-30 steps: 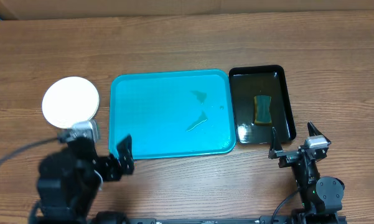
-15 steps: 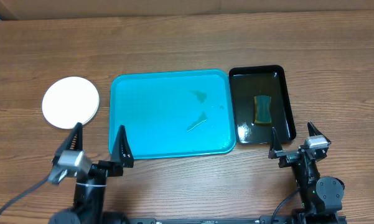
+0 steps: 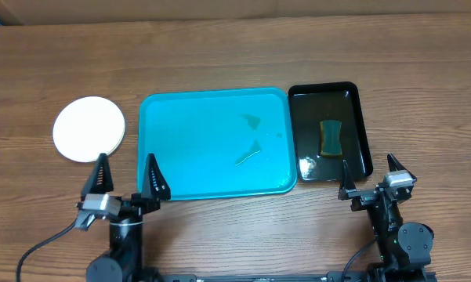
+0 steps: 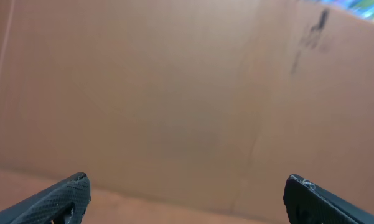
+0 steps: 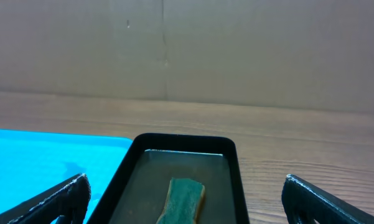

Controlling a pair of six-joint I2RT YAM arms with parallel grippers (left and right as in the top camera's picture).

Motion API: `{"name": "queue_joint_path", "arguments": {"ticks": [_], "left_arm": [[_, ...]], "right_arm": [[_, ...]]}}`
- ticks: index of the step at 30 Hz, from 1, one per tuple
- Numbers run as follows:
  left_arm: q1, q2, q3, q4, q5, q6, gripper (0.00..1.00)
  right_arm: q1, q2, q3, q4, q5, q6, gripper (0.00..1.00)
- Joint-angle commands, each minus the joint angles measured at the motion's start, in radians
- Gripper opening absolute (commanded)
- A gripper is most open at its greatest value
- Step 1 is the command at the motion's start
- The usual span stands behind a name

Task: Clean dirty plates on tray and stack at the side

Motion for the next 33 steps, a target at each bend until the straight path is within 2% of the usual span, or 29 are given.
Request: {"name": "queue_joint_path", "arguments": {"ticks": [1, 5, 10, 13, 17, 33], "left_arm": [[0.014, -0.012, -0.052, -0.011, -0.029, -0.038, 1.00], [0.037, -0.012, -0.082, -0.069, -0.022, -0.038, 1.00], [0.040, -0.012, -0.083, -0.250, -0.025, 0.003, 1.00], [0.039, -0.012, -0.083, -0.351, -0.016, 0.097, 1.00], [0.039, -0.013, -0.083, -0.354, 0.032, 0.241, 1.00], [0.039, -0.012, -0.083, -0.354, 0.029, 0.253, 1.00]], "right_arm": [[-0.004, -0.012, -0.011, 0.008, -0.006, -0.004, 1.00], [-0.004, -0.012, -0.011, 0.008, -0.006, -0.004, 1.00], [-0.004, -0.012, -0.011, 0.008, -0.006, -0.004, 1.00], [-0.004, -0.012, -0.011, 0.008, -0.006, -0.004, 1.00], [-0.004, -0.012, -0.011, 0.008, -0.006, -0.004, 1.00], [-0.004, -0.012, -0.011, 0.008, -0.006, -0.004, 1.00]]}}
